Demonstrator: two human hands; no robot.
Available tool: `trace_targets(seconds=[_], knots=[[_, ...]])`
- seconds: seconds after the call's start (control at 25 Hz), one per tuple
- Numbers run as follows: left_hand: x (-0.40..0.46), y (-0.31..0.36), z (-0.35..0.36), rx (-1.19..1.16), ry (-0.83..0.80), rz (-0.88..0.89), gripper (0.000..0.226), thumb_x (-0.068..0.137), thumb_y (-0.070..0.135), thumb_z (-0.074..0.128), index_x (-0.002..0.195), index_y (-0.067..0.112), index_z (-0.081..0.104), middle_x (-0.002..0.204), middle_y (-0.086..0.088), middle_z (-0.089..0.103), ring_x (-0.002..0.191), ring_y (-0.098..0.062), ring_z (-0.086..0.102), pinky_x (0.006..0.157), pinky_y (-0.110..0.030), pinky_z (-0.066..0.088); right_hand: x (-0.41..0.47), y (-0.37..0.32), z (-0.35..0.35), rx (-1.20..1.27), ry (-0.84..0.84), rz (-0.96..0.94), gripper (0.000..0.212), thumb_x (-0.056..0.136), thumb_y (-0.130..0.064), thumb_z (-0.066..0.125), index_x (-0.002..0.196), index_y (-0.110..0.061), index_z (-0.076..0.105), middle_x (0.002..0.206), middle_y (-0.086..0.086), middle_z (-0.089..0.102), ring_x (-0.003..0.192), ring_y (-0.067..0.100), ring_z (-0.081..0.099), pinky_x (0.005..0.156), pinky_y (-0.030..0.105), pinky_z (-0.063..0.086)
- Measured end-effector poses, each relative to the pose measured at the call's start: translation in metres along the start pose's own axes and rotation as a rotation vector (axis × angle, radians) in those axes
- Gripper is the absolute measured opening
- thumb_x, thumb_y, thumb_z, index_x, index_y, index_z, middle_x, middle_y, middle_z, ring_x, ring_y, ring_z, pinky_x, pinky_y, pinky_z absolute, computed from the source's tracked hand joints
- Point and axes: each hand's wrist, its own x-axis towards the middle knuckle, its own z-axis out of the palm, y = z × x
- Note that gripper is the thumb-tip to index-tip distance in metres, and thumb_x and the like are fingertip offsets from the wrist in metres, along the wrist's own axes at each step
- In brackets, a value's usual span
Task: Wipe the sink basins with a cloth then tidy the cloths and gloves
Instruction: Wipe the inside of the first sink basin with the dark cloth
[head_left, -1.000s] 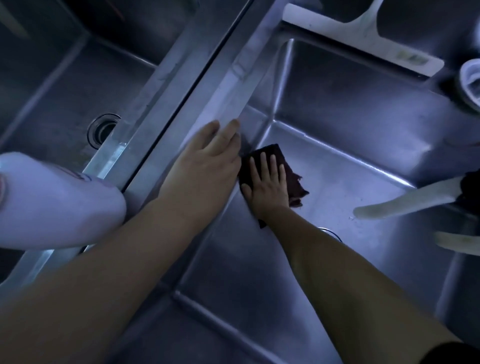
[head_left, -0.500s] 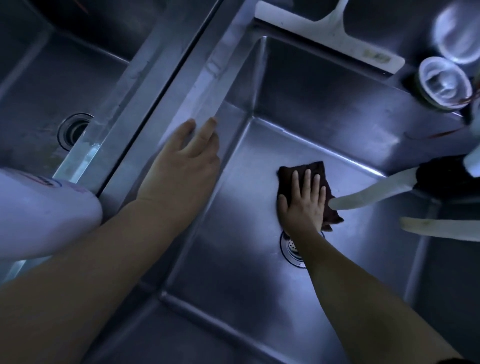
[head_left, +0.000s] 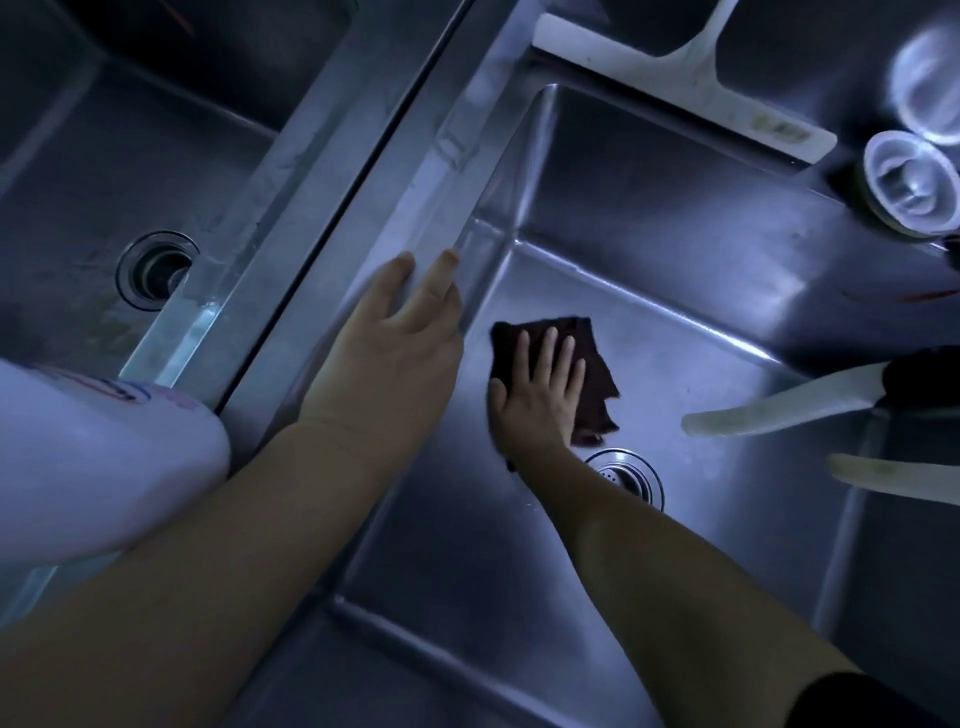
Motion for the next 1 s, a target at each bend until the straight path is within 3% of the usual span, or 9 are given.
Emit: trace_targets(seconds=[0.12, 0.24, 0.28, 0.4, 0.68, 0.92, 1.0], knots=[[0.002, 0.002, 0.004, 0.021, -0.007, -0.023, 0.042, 0.094, 0.023, 0.035, 0.131, 0.007, 0.049, 0.149, -0.017, 0.033, 0.144, -0.034, 0.009, 0.116, -0.050, 0.016, 0.045, -0.015, -0.008, 0.005, -0.016, -0.136, 0.064, 0.096, -0.046, 0.025, 0.151, -0.020, 0.006, 0.159, 0.013, 0.002, 0.146, 0.032, -0.005, 0.116, 0.048, -0.007], [0.005, 0.004, 0.007, -0.030, -0.065, -0.115, 0.050, 0.098, 0.020, 0.014, 0.145, 0.003, 0.021, 0.157, -0.013, 0.012, 0.145, -0.029, -0.007, 0.118, -0.046, -0.003, 0.087, -0.009, -0.022, -0.015, -0.014, -0.204, 0.065, 0.096, -0.047, 0.023, 0.151, -0.019, 0.002, 0.160, 0.010, -0.001, 0.146, 0.029, -0.007, 0.117, 0.046, -0.005], [0.005, 0.004, 0.009, -0.037, -0.069, -0.105, 0.049, 0.099, 0.018, 0.013, 0.145, 0.002, 0.021, 0.157, -0.014, 0.011, 0.145, -0.030, -0.008, 0.118, -0.047, -0.003, 0.096, -0.004, -0.025, -0.029, -0.014, -0.225, 0.066, 0.096, -0.048, 0.022, 0.151, -0.020, 0.001, 0.160, 0.009, -0.002, 0.146, 0.028, -0.007, 0.118, 0.045, -0.004], [0.002, 0.005, 0.012, 0.071, 0.001, -0.021, 0.042, 0.097, 0.021, 0.031, 0.134, 0.004, 0.043, 0.150, -0.019, 0.028, 0.144, -0.037, 0.000, 0.117, -0.052, 0.010, 0.103, 0.011, -0.029, -0.026, -0.004, -0.243, 0.065, 0.095, -0.050, 0.021, 0.151, -0.025, 0.001, 0.160, 0.005, -0.001, 0.146, 0.024, -0.008, 0.119, 0.044, -0.004], [-0.001, 0.009, 0.002, 0.176, -0.048, 0.013, 0.039, 0.095, 0.015, 0.029, 0.128, 0.002, 0.045, 0.147, -0.024, 0.030, 0.143, -0.041, 0.005, 0.115, -0.054, 0.013, 0.053, 0.075, -0.022, 0.025, 0.096, -0.051, 0.066, 0.092, -0.047, 0.032, 0.151, -0.024, 0.014, 0.160, 0.007, 0.008, 0.147, 0.026, 0.001, 0.118, 0.042, -0.004], [-0.003, 0.021, 0.010, 0.243, -0.084, 0.113, 0.050, 0.094, 0.017, 0.013, 0.136, 0.005, 0.037, 0.152, -0.021, 0.025, 0.144, -0.036, 0.005, 0.116, -0.049, -0.005, 0.009, 0.165, -0.024, 0.038, 0.149, 0.042, 0.074, 0.084, -0.051, 0.022, 0.150, -0.018, 0.022, 0.157, 0.012, 0.017, 0.146, 0.030, 0.009, 0.117, 0.045, 0.001], [-0.001, 0.047, 0.011, 0.163, -0.019, 0.193, 0.058, 0.087, 0.017, 0.014, 0.129, 0.012, 0.053, 0.143, -0.012, 0.046, 0.141, -0.028, 0.027, 0.117, -0.046, 0.014, -0.008, 0.197, -0.022, 0.047, 0.163, 0.097, 0.074, 0.084, -0.052, 0.021, 0.149, -0.017, 0.025, 0.157, 0.012, 0.019, 0.145, 0.032, 0.011, 0.117, 0.047, 0.005]])
